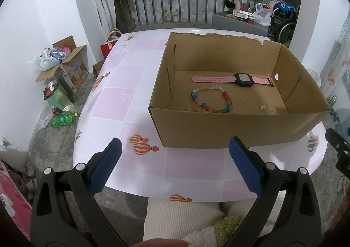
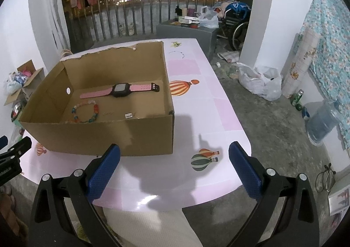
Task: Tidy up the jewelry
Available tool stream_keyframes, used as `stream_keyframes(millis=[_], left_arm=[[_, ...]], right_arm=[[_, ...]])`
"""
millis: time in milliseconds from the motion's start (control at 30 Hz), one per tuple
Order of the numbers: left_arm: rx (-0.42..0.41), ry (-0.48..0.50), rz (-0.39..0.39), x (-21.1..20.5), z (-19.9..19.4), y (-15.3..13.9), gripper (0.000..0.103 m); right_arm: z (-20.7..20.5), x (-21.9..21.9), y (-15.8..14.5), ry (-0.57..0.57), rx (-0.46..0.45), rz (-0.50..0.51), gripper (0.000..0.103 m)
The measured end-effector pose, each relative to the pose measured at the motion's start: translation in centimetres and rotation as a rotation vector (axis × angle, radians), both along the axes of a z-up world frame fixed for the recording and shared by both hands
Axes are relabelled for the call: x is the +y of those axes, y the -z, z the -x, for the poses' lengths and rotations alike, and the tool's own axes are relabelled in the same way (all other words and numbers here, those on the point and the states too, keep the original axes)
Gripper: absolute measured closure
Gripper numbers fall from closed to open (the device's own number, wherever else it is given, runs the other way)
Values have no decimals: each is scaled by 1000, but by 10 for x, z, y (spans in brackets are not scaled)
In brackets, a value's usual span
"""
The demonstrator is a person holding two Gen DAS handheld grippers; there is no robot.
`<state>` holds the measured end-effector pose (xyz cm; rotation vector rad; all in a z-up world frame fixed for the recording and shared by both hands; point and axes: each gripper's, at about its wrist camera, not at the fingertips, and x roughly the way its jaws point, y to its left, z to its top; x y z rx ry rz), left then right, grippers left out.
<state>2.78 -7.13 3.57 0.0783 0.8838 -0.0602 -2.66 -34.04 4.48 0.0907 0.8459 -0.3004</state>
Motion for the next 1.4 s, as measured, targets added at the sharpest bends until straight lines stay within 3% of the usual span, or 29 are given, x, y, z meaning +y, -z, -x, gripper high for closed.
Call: stream_keyframes(millis=[1400], left_arm=[[-23, 0, 14, 6, -1, -5, 8]], right_arm=[[7, 4, -11, 18, -44, 21, 6]])
